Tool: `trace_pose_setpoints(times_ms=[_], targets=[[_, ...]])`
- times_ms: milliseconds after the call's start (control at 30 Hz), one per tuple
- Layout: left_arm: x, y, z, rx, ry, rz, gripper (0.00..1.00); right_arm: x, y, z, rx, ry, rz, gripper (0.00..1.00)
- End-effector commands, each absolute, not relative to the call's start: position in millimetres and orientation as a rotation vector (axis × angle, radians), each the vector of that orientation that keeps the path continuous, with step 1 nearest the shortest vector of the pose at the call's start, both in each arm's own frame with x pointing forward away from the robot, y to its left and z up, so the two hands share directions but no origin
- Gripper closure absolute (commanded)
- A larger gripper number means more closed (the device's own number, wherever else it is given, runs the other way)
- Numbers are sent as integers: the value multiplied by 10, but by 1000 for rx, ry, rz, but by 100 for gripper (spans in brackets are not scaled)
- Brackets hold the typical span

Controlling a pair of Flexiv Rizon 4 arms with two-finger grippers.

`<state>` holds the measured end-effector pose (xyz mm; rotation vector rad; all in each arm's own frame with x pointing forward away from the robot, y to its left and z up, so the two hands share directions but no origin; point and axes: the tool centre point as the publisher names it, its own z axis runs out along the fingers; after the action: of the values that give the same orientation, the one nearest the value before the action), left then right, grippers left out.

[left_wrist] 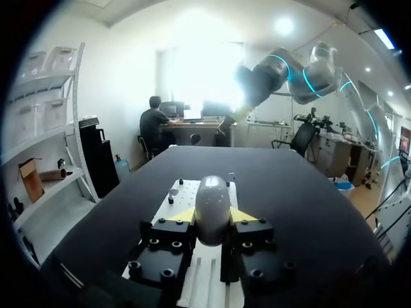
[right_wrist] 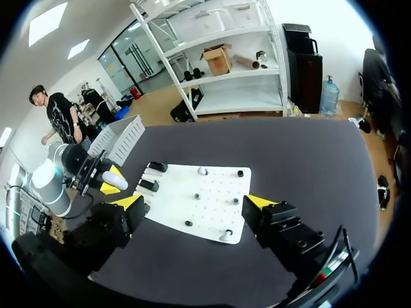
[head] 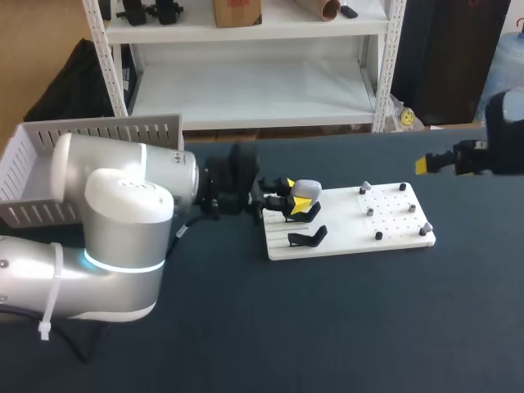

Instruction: Pick up each earbud case from the left stands, insert the matching earbuds, close the lid, and place the case in the box.

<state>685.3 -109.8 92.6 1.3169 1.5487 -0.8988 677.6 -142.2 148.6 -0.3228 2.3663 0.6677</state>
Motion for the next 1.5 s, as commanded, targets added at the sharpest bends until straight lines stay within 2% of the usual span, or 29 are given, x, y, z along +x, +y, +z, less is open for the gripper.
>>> trace_pose_setpoints(times_ms=[33, 700, 1500], targets=[[6980, -1199, 981, 1345, 1544, -900, 100, 6601, -1107, 1530, -318, 2373, 615, 0], [7034, -1557, 1120, 1427, 1470, -905, 100, 6418, -395, 1366, -446, 2435, 659, 0], [6594, -1617, 1192, 1467, 1379, -925, 100, 6526, -398, 1346, -406, 2465, 641, 0]])
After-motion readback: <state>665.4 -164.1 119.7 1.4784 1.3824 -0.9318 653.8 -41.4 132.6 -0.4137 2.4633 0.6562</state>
